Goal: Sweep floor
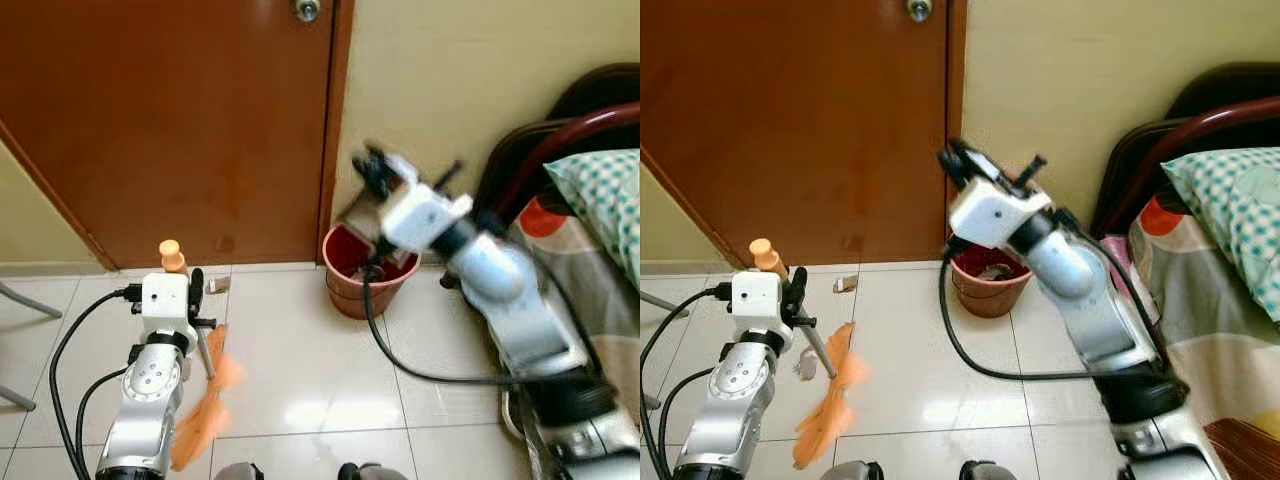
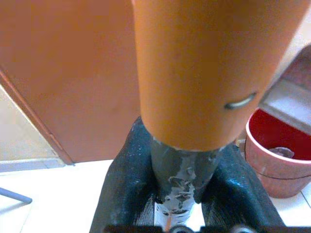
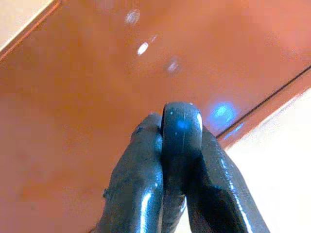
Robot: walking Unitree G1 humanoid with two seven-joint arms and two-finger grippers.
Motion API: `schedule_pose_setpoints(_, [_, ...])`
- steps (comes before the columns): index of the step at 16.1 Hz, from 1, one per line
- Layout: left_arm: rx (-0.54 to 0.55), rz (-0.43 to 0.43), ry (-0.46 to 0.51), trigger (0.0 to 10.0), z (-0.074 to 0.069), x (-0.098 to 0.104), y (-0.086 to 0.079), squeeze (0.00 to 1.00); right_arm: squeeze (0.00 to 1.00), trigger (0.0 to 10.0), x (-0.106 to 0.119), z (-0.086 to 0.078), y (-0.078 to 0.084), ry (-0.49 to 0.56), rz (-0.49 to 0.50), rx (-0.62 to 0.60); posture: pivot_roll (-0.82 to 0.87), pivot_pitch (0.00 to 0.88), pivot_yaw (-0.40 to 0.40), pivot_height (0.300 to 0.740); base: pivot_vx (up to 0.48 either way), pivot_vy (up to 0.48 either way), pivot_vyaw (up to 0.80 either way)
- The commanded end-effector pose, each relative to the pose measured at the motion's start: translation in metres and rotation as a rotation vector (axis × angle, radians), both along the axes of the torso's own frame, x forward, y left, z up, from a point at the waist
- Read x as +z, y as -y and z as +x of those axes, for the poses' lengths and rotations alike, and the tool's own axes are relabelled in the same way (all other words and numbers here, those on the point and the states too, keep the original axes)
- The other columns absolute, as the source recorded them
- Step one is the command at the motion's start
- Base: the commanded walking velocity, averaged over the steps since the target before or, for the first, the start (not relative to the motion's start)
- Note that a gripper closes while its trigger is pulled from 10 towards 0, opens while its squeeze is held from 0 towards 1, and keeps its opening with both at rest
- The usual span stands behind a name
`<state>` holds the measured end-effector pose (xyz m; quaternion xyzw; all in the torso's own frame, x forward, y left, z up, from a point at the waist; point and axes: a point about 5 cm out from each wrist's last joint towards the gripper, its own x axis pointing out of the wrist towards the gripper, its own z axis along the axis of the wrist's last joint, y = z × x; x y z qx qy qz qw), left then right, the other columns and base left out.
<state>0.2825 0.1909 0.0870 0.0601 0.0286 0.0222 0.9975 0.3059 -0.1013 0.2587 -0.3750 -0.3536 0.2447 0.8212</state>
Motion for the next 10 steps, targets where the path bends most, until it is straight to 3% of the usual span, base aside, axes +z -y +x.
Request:
schedule_pose_setpoints(1, [-0.017, -0.005, -0.014, 10.0, -0.001, -0.002, 0.002, 0.00, 0.00, 10.0, 0.038, -0.014, -0.006, 0.196, 0.043, 0.047, 0.02, 0.095, 0.013, 0.740, 0.000, 0.000, 0.00])
schedule_pose_setpoints(6, [-0.009, -0.011, -0.017, 10.0, -0.006, -0.004, 0.003, 0.00, 0.00, 10.0, 0.067, -0.014, -0.010, 0.213, 0.280, 0.071, 0.04, 0.095, 0.009, 0.740, 0.000, 0.000, 0.00])
schedule_pose_setpoints(10, [-0.013, -0.010, -0.006, 10.0, -0.003, -0.001, 0.005, 0.00, 0.00, 10.0, 0.076, -0.014, -0.014, 0.217, 0.366, 0.096, 0.04, 0.091, 0.007, 0.740, 0.000, 0.000, 0.00])
